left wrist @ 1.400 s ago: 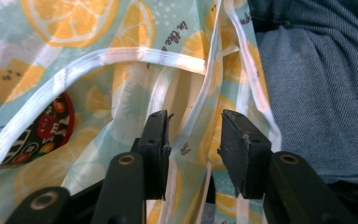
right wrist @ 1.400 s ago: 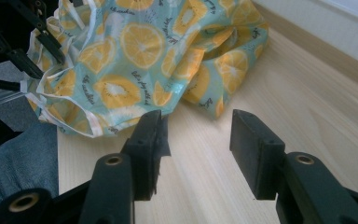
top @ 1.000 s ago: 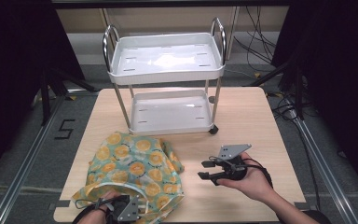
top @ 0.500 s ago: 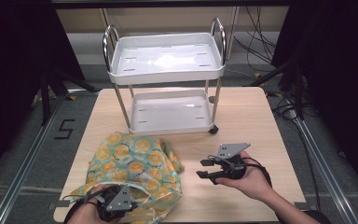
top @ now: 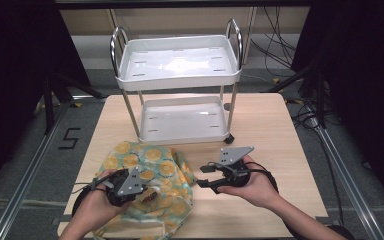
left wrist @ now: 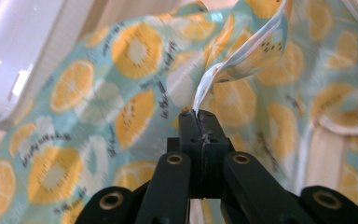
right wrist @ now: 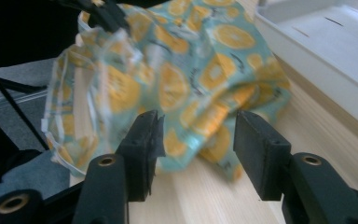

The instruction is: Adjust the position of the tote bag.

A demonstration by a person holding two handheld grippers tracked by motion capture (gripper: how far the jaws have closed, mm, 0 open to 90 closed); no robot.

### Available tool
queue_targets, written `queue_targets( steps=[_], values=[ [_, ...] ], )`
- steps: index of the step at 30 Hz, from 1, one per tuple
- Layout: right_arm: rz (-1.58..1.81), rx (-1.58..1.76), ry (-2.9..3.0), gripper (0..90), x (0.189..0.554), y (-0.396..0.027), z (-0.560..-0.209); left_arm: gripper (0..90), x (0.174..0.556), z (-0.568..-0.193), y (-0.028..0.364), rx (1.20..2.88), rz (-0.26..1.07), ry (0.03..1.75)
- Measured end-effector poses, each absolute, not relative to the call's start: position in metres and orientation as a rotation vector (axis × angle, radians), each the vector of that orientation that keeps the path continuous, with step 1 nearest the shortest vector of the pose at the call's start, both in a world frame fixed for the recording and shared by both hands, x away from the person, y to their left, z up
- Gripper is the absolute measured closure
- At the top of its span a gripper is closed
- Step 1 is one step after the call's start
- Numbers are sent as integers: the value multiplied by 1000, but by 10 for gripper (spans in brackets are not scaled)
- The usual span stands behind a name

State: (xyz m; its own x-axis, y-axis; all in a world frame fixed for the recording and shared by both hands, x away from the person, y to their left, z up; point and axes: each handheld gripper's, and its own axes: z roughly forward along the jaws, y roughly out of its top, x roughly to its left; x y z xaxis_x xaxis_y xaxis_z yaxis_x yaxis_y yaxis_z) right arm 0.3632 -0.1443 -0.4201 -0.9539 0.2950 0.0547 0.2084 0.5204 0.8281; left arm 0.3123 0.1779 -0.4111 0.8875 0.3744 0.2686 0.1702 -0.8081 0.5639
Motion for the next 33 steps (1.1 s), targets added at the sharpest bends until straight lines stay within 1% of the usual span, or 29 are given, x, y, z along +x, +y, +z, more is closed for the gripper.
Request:
queue_targets(
  steps=[2, 4, 10, 17, 22, 23, 24, 25, 28, 29, 30, 33],
  values=[
    [1433, 437, 2666, 503, 363, -141, -419, 898, 315, -410, 176, 2514, 512, 389],
    [1462, 413, 2669, 476, 362, -130, -416, 898, 323, -411, 168, 2477, 533, 410],
    [1491, 401, 2672, 421, 363, -112, -415, 899, 337, -410, 159, 2453, 571, 417],
    [1465, 388, 2693, 414, 367, -100, -427, 898, 338, -408, 157, 2437, 598, 408],
    [1404, 441, 2735, 529, 371, -91, -435, 898, 337, -406, 157, 2393, 632, 411],
    [1404, 441, 2735, 529, 371, -91, -435, 898, 337, -406, 157, 2393, 632, 411],
    [1412, 451, 2729, 567, 371, -89, -437, 898, 336, -405, 156, 2390, 637, 412],
    [1383, 470, 2751, 676, 371, -87, -438, 898, 336, -405, 156, 2387, 640, 408],
    [1343, 479, 2779, 817, 371, -85, -439, 898, 334, -404, 156, 2386, 635, 400],
    [1343, 479, 2779, 817, 371, -85, -439, 898, 334, -404, 156, 2386, 635, 400],
    [1328, 494, 2787, 876, 372, -85, -438, 898, 334, -405, 156, 2379, 636, 395],
    [1332, 485, 2782, 896, 374, -84, -435, 898, 333, -404, 157, 2375, 632, 395]
  ],
)
